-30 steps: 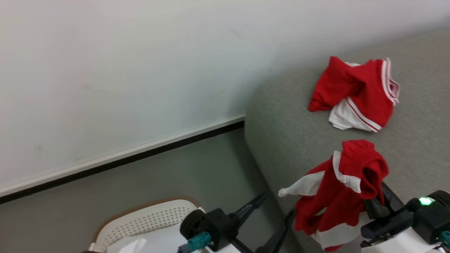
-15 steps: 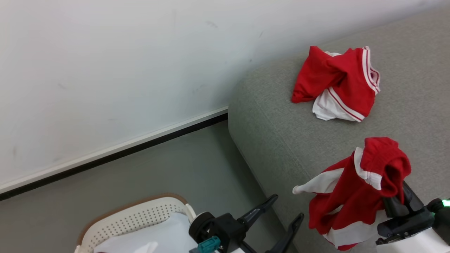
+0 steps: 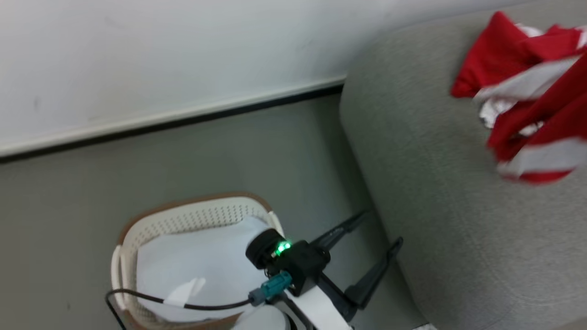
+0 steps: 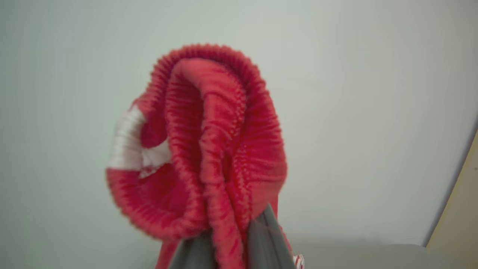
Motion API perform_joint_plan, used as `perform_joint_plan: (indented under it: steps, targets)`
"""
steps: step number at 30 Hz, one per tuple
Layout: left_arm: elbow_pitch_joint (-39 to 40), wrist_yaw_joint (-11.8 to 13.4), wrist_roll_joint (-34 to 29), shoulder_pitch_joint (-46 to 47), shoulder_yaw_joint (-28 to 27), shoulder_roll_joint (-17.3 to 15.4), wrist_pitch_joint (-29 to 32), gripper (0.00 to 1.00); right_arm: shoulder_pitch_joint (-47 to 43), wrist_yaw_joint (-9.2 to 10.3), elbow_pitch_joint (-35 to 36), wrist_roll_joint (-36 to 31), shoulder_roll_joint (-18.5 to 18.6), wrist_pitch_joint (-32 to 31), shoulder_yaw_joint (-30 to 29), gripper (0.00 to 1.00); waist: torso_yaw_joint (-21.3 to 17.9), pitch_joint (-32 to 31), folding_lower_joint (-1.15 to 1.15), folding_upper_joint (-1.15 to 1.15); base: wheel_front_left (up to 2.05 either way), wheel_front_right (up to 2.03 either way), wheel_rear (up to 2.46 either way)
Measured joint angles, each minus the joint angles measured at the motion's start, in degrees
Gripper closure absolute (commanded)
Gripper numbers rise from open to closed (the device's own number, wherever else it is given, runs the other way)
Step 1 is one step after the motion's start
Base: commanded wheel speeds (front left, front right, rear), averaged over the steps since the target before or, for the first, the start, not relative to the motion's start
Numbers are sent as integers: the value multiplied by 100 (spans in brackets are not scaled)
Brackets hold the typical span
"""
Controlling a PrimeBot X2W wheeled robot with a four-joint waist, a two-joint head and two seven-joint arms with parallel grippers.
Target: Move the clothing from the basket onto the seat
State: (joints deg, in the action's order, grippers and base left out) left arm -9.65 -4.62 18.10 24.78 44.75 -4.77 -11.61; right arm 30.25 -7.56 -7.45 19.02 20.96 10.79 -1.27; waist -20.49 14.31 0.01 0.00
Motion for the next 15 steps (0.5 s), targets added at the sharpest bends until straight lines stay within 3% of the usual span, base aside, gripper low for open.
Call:
perform_joint_plan:
  steps: [10,15]
  targets:
    - [79,-36,-131,673,-158,-142,-38,0,2973,0,-1103,-338,872,-628,-1424,100,794,1143,1,0,0,0,0]
    - [198,32,-167,820,-238,-179,-52,0,3844,1,-1941,-793,1378,-751,-1890,100,1129,1734,1,-1,0,0,0]
